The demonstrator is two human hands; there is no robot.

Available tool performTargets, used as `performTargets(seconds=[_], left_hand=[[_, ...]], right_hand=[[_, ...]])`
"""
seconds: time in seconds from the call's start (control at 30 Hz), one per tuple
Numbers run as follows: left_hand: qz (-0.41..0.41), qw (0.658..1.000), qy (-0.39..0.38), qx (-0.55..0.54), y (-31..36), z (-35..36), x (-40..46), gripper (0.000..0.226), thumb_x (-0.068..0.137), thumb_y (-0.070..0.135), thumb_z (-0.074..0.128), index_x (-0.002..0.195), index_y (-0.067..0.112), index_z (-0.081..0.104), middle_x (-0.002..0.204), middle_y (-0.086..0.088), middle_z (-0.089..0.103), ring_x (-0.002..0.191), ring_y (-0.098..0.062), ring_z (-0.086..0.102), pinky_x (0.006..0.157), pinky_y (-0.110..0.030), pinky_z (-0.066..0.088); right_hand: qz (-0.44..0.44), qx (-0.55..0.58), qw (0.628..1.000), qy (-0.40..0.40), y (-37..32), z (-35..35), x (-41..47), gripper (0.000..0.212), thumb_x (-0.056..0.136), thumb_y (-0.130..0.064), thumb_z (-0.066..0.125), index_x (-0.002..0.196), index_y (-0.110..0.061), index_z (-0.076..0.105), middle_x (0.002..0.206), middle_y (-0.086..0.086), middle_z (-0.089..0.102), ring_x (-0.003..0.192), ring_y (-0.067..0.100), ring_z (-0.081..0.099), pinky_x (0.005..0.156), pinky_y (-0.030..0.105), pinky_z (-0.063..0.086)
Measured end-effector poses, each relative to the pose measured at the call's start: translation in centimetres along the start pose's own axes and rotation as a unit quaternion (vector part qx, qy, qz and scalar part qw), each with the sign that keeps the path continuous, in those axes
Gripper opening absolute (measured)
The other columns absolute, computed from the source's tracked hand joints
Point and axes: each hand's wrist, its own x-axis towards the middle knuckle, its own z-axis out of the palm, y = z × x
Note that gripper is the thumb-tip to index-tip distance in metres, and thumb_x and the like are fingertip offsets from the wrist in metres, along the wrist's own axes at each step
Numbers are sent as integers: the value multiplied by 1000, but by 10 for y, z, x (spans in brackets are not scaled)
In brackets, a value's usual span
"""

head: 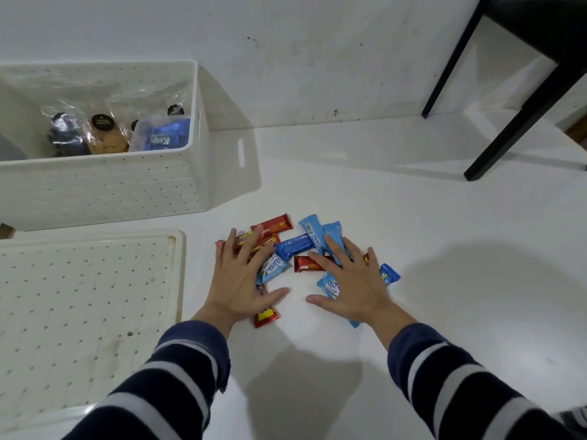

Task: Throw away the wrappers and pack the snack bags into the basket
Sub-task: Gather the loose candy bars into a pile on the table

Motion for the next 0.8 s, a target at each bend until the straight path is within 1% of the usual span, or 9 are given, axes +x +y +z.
performTargets(seconds=[0.1, 0.2, 0.3, 0.4, 0.5, 0.57, 0.6, 0.67, 0.8], left_hand=[[3, 1000, 3, -8, 5, 1, 10, 80, 69, 83, 38, 133, 34, 43, 152, 10, 32, 142, -34, 18, 112, -55, 15], [6, 1000, 21, 1, 11, 3, 19, 74, 72, 77, 41, 134, 37, 40, 132, 10, 54, 130, -27, 36, 105, -49, 23], [23, 1000, 20, 1, 17, 4, 31, 69, 74, 71, 41, 135, 41, 42, 115, 7, 54, 118, -25, 43, 104, -55, 25], [33, 998, 41, -29, 20, 6, 37, 60, 73, 65, 46, 125, 36, 55, 114, 0, 50, 113, -26, 46, 100, -48, 33], [28, 997, 46, -47, 19, 7, 39, 59, 72, 62, 50, 123, 34, 56, 136, -7, 42, 133, -32, 33, 107, -53, 27], [25, 998, 31, -48, 17, 8, 40, 66, 72, 65, 49, 132, 35, 47, 148, -4, 29, 142, -35, 15, 112, -61, 9], [24, 998, 22, -45, 15, 8, 40, 71, 73, 67, 45, 137, 36, 41, 152, -2, 23, 144, -35, 8, 111, -62, 2], [20, 999, 6, -43, 12, 6, 42, 76, 74, 69, 35, 142, 36, 31, 156, 1, 16, 145, -34, 0, 110, -65, -4], [7, 998, -16, -55, 6, -2, 51, 73, 76, 72, 25, 142, 41, 30, 159, 3, 8, 146, -32, -7, 112, -63, -6]], right_hand=[[-8, 0, 1000, 23, 1, 1, 3, 76, 72, -86, 15, 139, -51, 25, 159, -10, 8, 143, 25, 16, 112, 58, 15], [-24, -3, 998, 51, 1, 2, 5, 64, 79, -78, 24, 131, -46, 41, 155, -9, 23, 136, 25, 30, 109, 53, 25], [-34, 0, 996, 79, 1, 3, 4, 55, 82, -71, 31, 124, -41, 50, 151, -9, 33, 130, 24, 38, 105, 49, 32], [-31, 3, 996, 88, 1, 3, 3, 53, 82, -69, 35, 123, -39, 51, 150, -7, 36, 129, 24, 40, 101, 48, 35], [-29, 4, 996, 88, 1, 2, 3, 52, 82, -68, 36, 123, -40, 51, 149, -7, 36, 128, 24, 40, 100, 48, 36], [-29, 4, 995, 94, 1, 3, 2, 51, 82, -69, 37, 123, -41, 51, 149, -8, 36, 128, 24, 40, 100, 47, 35], [-28, 6, 995, 100, 0, 3, 2, 51, 82, -69, 38, 122, -41, 51, 149, -8, 37, 128, 24, 40, 100, 46, 35], [-28, 14, 993, 110, 0, 4, 2, 49, 81, -68, 39, 120, -41, 52, 148, -8, 39, 127, 25, 42, 99, 46, 36], [-22, 10, 994, 107, -1, 4, 2, 49, 82, -69, 38, 120, -41, 53, 147, -8, 39, 126, 25, 43, 98, 48, 38]])
